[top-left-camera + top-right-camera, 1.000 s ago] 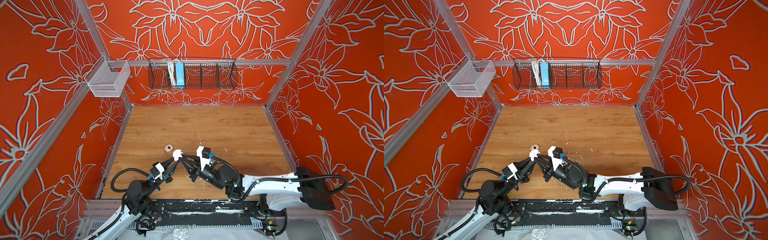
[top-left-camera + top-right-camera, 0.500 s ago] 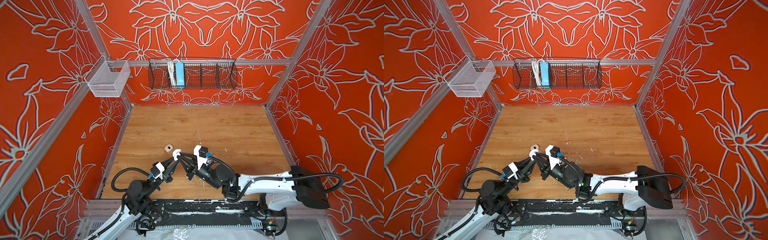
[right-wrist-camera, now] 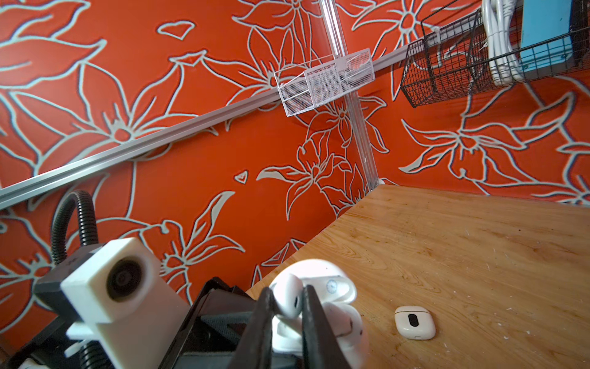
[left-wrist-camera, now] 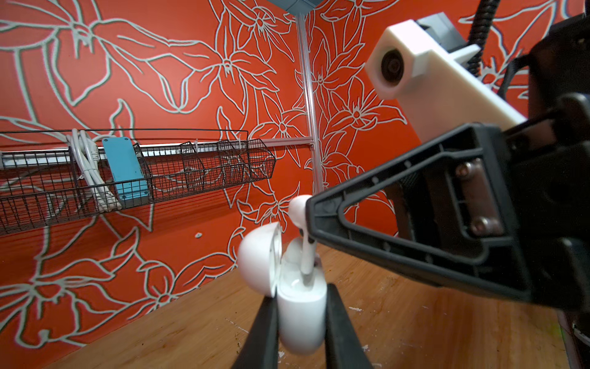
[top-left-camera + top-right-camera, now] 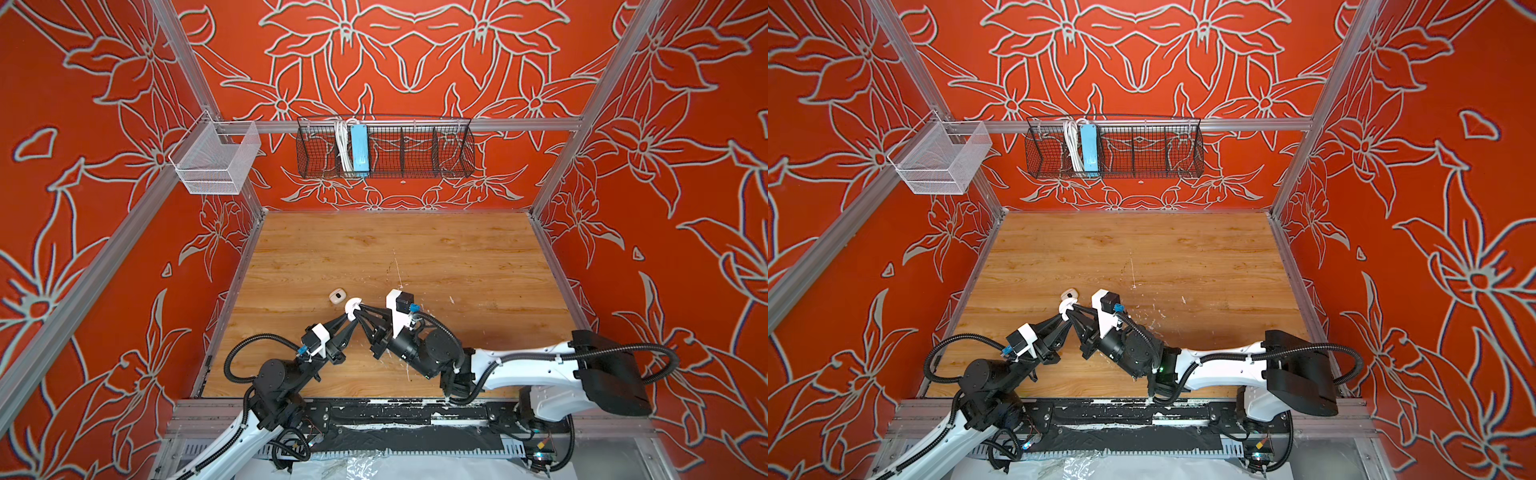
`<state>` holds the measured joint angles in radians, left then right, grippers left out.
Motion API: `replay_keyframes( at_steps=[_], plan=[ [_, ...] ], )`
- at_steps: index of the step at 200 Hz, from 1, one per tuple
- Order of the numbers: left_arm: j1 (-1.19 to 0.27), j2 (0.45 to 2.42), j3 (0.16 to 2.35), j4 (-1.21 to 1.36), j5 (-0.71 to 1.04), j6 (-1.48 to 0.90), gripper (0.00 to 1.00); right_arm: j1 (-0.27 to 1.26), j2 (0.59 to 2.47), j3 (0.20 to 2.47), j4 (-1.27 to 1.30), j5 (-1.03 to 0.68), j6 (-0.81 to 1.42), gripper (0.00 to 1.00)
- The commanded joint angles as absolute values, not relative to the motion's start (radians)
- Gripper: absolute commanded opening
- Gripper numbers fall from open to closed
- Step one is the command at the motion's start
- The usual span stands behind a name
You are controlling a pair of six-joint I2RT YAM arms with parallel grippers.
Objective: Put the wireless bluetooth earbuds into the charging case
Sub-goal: 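Lower the earbud stem-first into the case held by the left gripper, then open the right gripper to release the earbud in the case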
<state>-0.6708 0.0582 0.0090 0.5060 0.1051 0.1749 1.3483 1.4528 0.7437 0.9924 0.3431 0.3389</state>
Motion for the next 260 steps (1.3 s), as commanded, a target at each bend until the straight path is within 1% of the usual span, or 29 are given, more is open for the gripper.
replay_keyframes(
  at_steps=[1, 84, 129, 188, 228, 260],
  plan=[
    [-0.678, 0.038, -0.026, 0.535, 0.097, 0.17, 0.0, 1.351, 1.465, 0.766, 1.013, 0.37, 0.37, 0.06],
    [-0.678, 0.027, -0.027, 0.53, 0.096, 0.166, 0.0, 1.352, 1.453, 0.732, 0.967, 0.438, 0.411, 0.06],
    [-0.678, 0.025, -0.026, 0.531, 0.097, 0.164, 0.0, 1.352, 1.48, 0.747, 0.899, 0.439, 0.533, 0.06],
    [-0.678, 0.019, -0.026, 0.526, 0.093, 0.162, 0.0, 1.354, 1.5, 0.718, 0.878, 0.482, 0.698, 0.05],
    [-0.678, 0.019, -0.026, 0.526, 0.09, 0.161, 0.0, 1.361, 1.505, 0.734, 0.805, 0.53, 0.729, 0.05],
    [-0.678, 0.018, -0.028, 0.525, 0.088, 0.163, 0.0, 1.399, 1.515, 0.756, 0.774, 0.603, 0.677, 0.05]
  ],
)
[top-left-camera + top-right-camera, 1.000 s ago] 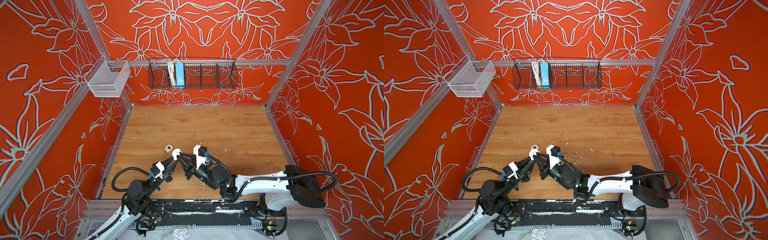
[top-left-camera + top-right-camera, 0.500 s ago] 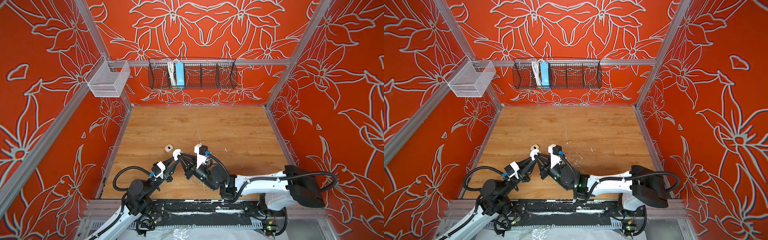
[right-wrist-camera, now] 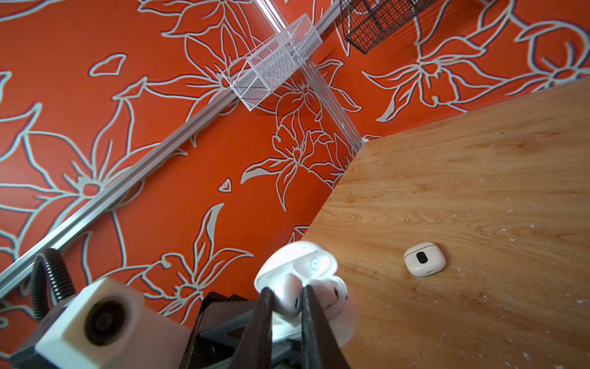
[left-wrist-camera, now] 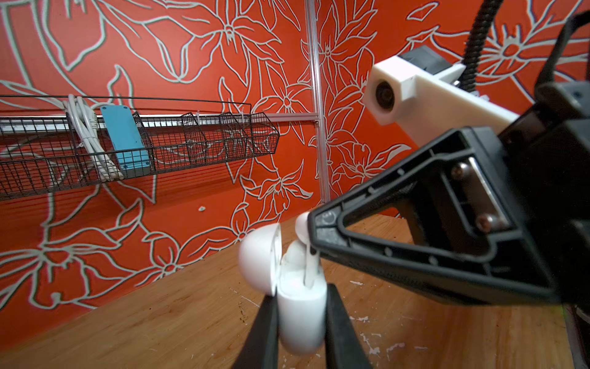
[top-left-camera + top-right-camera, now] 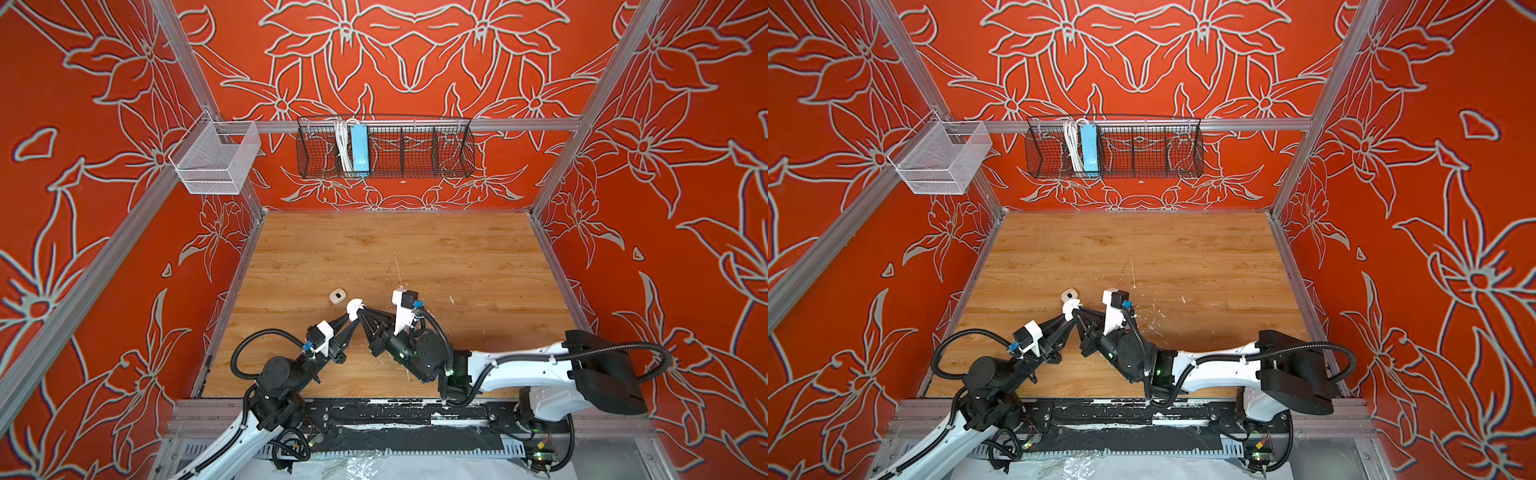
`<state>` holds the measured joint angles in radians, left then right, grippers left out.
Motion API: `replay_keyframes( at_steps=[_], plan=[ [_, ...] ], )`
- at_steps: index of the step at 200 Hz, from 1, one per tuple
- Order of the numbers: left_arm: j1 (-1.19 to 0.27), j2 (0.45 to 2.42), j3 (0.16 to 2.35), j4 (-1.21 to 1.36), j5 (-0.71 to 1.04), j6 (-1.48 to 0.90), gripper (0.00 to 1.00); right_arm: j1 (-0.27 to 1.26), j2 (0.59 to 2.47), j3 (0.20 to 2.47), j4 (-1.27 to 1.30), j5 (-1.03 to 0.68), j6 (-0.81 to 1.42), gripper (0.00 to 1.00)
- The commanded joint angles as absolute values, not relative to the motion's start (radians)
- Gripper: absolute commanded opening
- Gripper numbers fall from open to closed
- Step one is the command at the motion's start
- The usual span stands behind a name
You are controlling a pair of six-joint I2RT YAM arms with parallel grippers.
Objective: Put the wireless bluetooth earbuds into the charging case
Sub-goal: 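Open the right gripper to release the earbud in the case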
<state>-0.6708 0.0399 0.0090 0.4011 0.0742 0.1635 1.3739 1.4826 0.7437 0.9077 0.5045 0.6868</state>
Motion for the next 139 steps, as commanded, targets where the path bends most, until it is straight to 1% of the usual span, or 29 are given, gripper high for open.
replay_keyframes(
  at_steps=[1, 32, 53, 71, 91, 116, 139],
  plan=[
    [-0.678, 0.018, -0.028, 0.526, 0.088, 0.163, 0.0, 1.4, 1.515, 0.757, 0.772, 0.606, 0.675, 0.05],
    [-0.678, 0.02, -0.026, 0.523, 0.091, 0.164, 0.0, 1.413, 1.519, 0.772, 0.754, 0.637, 0.637, 0.08],
    [-0.678, 0.019, -0.028, 0.525, 0.089, 0.164, 0.0, 1.416, 1.509, 0.773, 0.746, 0.645, 0.627, 0.23],
    [-0.678, 0.018, -0.027, 0.525, 0.09, 0.164, 0.0, 1.416, 1.498, 0.77, 0.744, 0.653, 0.614, 0.32],
    [-0.678, 0.021, -0.029, 0.529, 0.086, 0.163, 0.0, 1.416, 1.476, 0.776, 0.724, 0.641, 0.596, 0.37],
    [-0.678, 0.019, -0.026, 0.524, 0.089, 0.163, 0.0, 1.416, 1.44, 0.767, 0.738, 0.619, 0.545, 0.53],
    [-0.678, 0.019, -0.027, 0.524, 0.086, 0.161, 0.0, 1.416, 1.375, 0.75, 0.716, 0.61, 0.514, 0.55]
  ],
)
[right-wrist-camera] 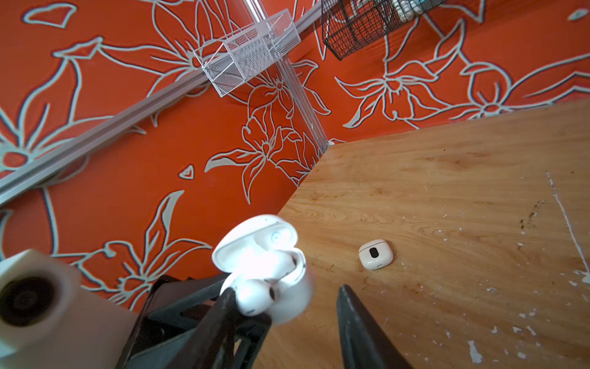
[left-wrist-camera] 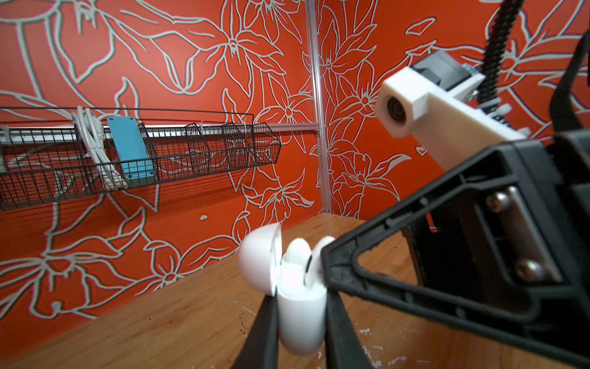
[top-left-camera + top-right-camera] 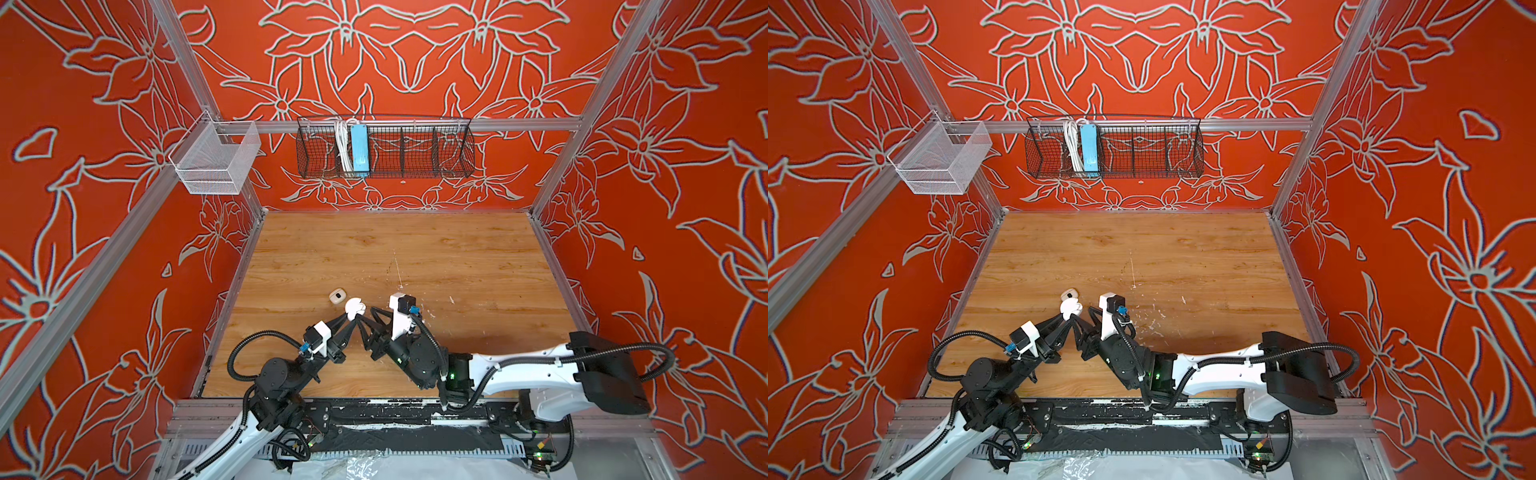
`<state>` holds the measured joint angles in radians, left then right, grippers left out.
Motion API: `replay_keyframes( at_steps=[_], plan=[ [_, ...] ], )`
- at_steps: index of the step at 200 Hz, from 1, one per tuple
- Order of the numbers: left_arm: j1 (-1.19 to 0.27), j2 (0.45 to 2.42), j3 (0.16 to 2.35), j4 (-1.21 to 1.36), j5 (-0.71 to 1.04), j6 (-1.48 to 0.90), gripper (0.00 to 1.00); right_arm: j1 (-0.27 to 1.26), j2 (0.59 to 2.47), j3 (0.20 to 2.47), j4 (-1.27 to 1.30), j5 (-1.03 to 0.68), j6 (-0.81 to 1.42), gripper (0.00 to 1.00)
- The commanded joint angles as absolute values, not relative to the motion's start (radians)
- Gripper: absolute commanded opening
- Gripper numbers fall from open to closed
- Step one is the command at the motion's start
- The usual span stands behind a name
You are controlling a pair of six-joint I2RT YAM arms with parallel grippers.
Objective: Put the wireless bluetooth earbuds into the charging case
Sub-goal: 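Open the right gripper to release the earbud in the case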
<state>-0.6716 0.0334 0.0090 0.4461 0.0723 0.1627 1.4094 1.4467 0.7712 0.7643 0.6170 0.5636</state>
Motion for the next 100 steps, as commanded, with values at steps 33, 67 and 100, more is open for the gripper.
replay_keyframes(
  at_steps=[33, 67, 100],
  plan=[
    [-0.678, 0.019, -0.028, 0.524, 0.084, 0.16, 0.0, 1.416, 1.286, 0.737, 0.651, 0.628, 0.469, 0.46],
    [-0.678, 0.018, -0.026, 0.521, 0.085, 0.162, 0.0, 1.412, 1.254, 0.77, 0.563, 0.62, 0.407, 0.42],
    [-0.678, 0.019, -0.025, 0.521, 0.089, 0.164, 0.0, 1.401, 1.29, 0.816, 0.513, 0.6, 0.363, 0.39]
  ],
)
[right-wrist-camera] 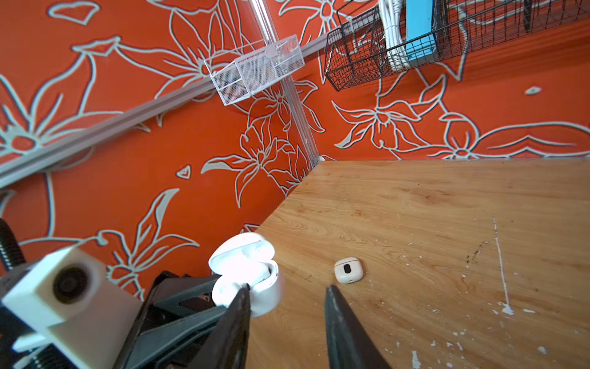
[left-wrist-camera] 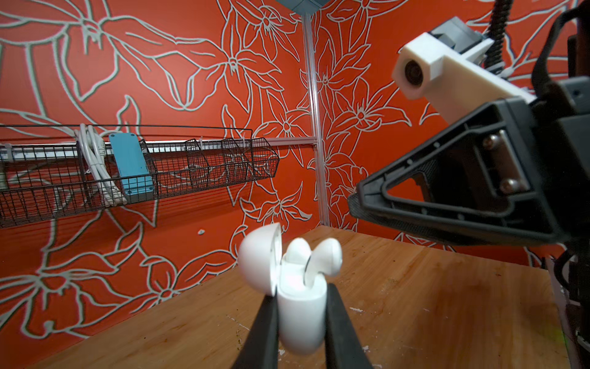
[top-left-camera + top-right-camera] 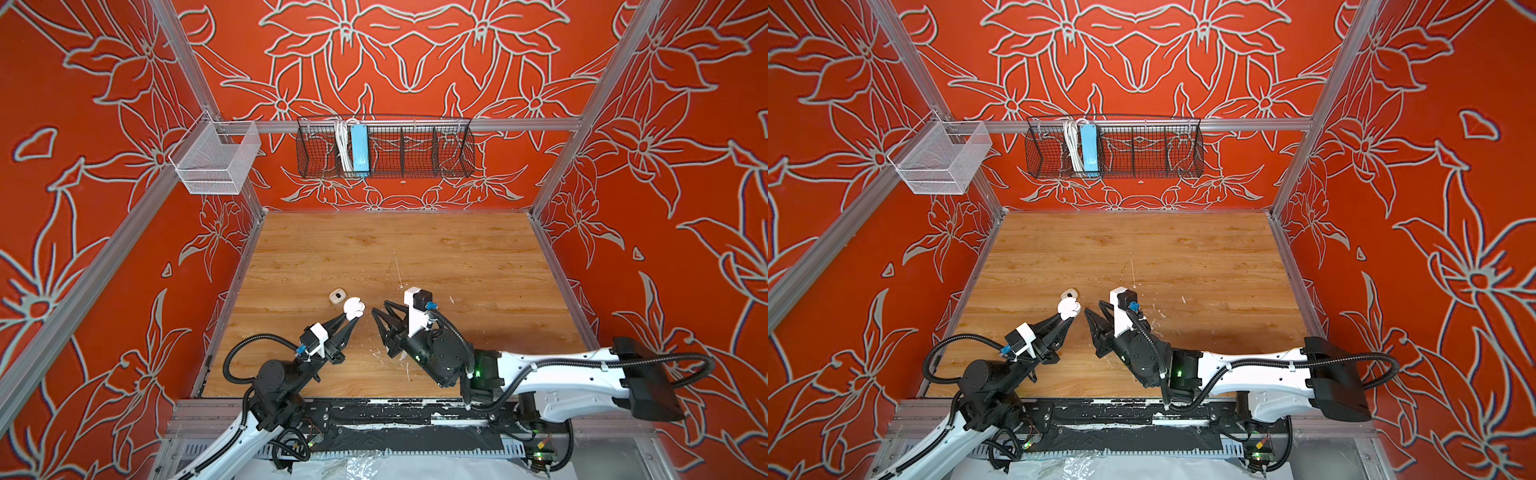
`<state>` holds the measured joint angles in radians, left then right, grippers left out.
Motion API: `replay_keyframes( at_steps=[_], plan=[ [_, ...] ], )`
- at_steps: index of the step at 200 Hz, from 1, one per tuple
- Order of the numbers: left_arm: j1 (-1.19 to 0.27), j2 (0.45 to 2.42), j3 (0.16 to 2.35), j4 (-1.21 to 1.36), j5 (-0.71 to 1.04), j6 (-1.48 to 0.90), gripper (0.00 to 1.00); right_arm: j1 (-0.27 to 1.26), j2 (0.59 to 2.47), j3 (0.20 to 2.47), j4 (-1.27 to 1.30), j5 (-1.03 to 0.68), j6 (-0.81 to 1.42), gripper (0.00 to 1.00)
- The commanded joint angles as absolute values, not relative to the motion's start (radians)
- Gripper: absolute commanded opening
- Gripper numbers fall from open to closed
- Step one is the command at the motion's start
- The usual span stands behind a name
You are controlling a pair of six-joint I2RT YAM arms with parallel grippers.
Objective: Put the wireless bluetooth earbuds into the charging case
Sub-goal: 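Open the right gripper to release the earbud in the case, then raise the open right gripper up and away from the case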
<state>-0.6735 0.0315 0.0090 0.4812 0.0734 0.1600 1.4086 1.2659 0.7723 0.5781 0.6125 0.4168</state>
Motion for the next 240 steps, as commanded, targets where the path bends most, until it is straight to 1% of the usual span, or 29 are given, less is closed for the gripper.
replay_keyframes(
  at_steps=[1, 26, 55, 91, 142, 210, 240],
  plan=[
    [-0.678, 0.019, -0.025, 0.521, 0.089, 0.164, 0.0, 1.401, 1.292, 0.817, 0.513, 0.599, 0.362, 0.39],
    [-0.678, 0.019, -0.026, 0.52, 0.086, 0.164, 0.0, 1.387, 1.335, 0.86, 0.473, 0.568, 0.36, 0.37],
    [-0.678, 0.02, -0.025, 0.52, 0.089, 0.166, 0.0, 1.38, 1.369, 0.883, 0.476, 0.55, 0.347, 0.37],
    [-0.678, 0.019, -0.025, 0.521, 0.089, 0.166, 0.0, 1.377, 1.373, 0.885, 0.48, 0.532, 0.342, 0.36],
    [-0.678, 0.022, -0.024, 0.517, 0.084, 0.166, 0.0, 1.377, 1.377, 0.902, 0.465, 0.46, 0.343, 0.33],
    [-0.678, 0.023, -0.025, 0.52, 0.081, 0.167, 0.0, 1.379, 1.421, 0.963, 0.411, 0.488, 0.33, 0.31],
    [-0.678, 0.028, -0.026, 0.522, 0.077, 0.167, 0.0, 1.38, 1.436, 0.998, 0.37, 0.461, 0.325, 0.3]
  ],
)
